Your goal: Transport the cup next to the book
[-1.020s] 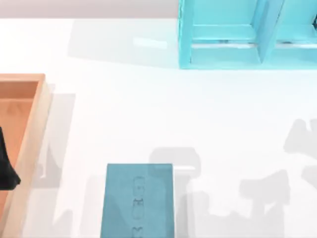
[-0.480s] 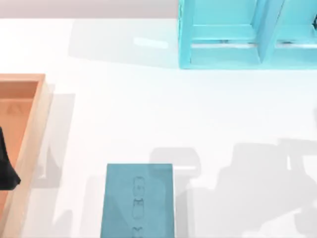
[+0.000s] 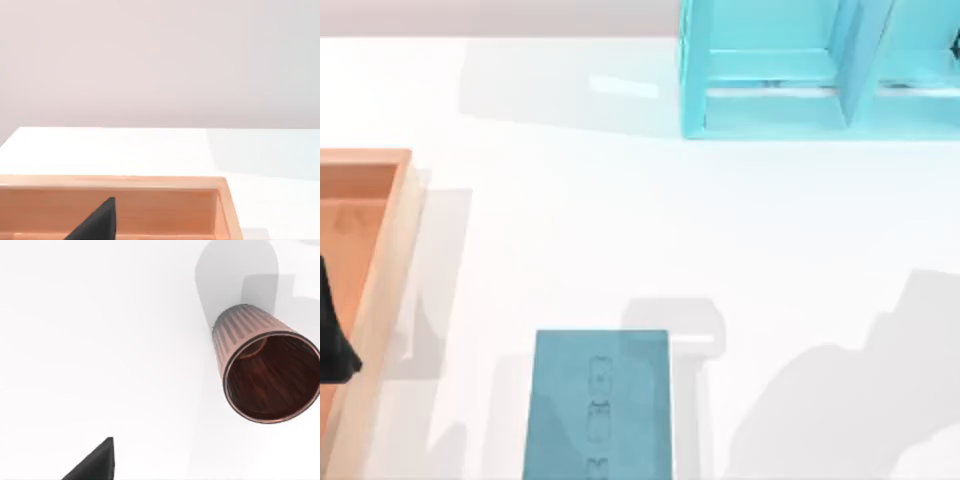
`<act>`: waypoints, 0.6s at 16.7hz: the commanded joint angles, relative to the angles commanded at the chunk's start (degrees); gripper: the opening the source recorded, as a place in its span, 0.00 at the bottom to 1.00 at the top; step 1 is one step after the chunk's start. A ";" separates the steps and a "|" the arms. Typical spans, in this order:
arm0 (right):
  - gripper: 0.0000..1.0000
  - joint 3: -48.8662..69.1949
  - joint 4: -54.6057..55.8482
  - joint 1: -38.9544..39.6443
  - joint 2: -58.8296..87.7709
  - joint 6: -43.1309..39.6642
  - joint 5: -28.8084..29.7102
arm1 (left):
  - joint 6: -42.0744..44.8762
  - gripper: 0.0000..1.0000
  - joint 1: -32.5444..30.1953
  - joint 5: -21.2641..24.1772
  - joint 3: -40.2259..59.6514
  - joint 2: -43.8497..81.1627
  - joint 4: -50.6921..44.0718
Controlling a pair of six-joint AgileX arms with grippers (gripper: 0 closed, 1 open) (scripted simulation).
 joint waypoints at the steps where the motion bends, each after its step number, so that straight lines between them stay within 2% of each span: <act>1: 1.00 0.60 -0.31 -0.54 0.23 -0.54 0.21 | 0.00 1.00 0.00 0.00 0.00 0.00 0.00; 7: 1.00 0.54 -0.15 -0.53 0.15 -0.68 0.22 | 0.00 1.00 0.00 0.00 0.00 0.00 0.00; 10: 1.00 -2.93 3.83 -0.54 1.02 -0.46 0.31 | 0.00 1.00 0.00 0.00 0.00 0.00 0.00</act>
